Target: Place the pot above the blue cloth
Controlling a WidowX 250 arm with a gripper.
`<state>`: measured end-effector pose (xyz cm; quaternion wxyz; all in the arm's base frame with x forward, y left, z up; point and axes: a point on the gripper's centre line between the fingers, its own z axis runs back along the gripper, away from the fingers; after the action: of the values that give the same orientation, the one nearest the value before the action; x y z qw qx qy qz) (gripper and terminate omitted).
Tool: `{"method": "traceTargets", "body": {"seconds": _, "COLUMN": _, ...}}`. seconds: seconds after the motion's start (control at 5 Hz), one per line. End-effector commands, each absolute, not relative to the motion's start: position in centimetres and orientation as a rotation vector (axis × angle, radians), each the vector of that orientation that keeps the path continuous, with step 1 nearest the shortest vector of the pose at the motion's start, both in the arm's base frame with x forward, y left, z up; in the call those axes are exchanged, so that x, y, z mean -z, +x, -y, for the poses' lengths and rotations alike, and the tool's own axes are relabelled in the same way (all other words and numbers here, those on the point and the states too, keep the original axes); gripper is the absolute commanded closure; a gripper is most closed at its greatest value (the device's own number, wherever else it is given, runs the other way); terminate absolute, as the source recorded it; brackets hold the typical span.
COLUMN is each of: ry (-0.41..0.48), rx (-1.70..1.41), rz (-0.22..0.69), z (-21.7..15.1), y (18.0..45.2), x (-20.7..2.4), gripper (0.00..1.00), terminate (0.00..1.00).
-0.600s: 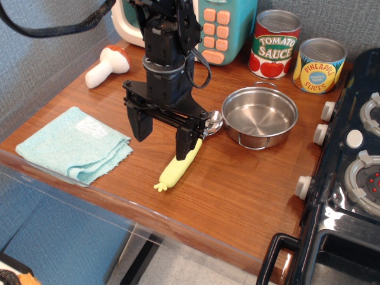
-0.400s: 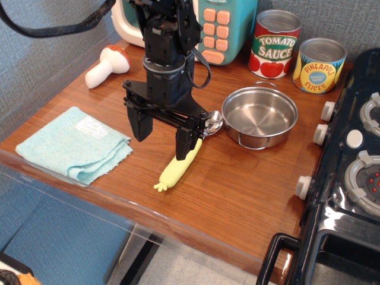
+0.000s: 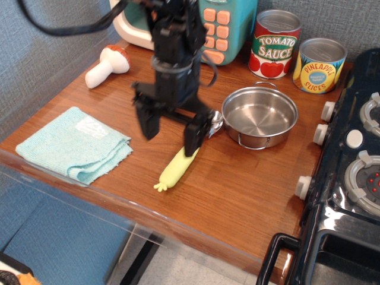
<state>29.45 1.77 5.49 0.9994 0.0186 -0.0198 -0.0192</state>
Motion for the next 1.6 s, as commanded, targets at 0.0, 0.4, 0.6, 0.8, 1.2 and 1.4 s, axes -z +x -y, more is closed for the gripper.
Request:
{"method": "traceTargets", "body": {"seconds": 0.0, "ry": 0.001, "rx": 0.041, "rz": 0.141, "z": -0.5, "y": 36.7, "x": -7.2, "gripper": 0.0, "terminate": 0.0}}
{"method": "traceTargets", "body": {"seconds": 0.4, "ry": -0.016, "rx": 0.041, "rz": 0.127, "z": 0.4, "y": 39.0, "x": -4.8, "gripper": 0.0, "terminate": 0.0}}
{"method": "traceTargets", "body": {"seconds": 0.6, "ry": -0.011, "rx": 0.047, "rz": 0.106, "z": 0.8, "y": 39.9, "x": -3.0, "gripper": 0.0, "terminate": 0.0}}
{"method": "traceTargets", "body": {"seconds": 0.8, "ry": -0.016, "rx": 0.046, "rz": 0.1, "z": 1.0, "y": 40.4, "x": -2.2, "gripper": 0.0, "terminate": 0.0}}
{"method": "traceTargets", "body": {"seconds": 1.2, "ry": -0.017, "rx": 0.057, "rz": 0.116, "z": 1.4, "y": 41.1, "x": -2.4, "gripper": 0.0, "terminate": 0.0}}
{"method": "traceTargets", "body": {"seconds": 1.4, "ry": -0.037, "rx": 0.08, "rz": 0.132, "z": 1.4, "y": 41.2, "x": -2.3, "gripper": 1.0, "terminate": 0.0}}
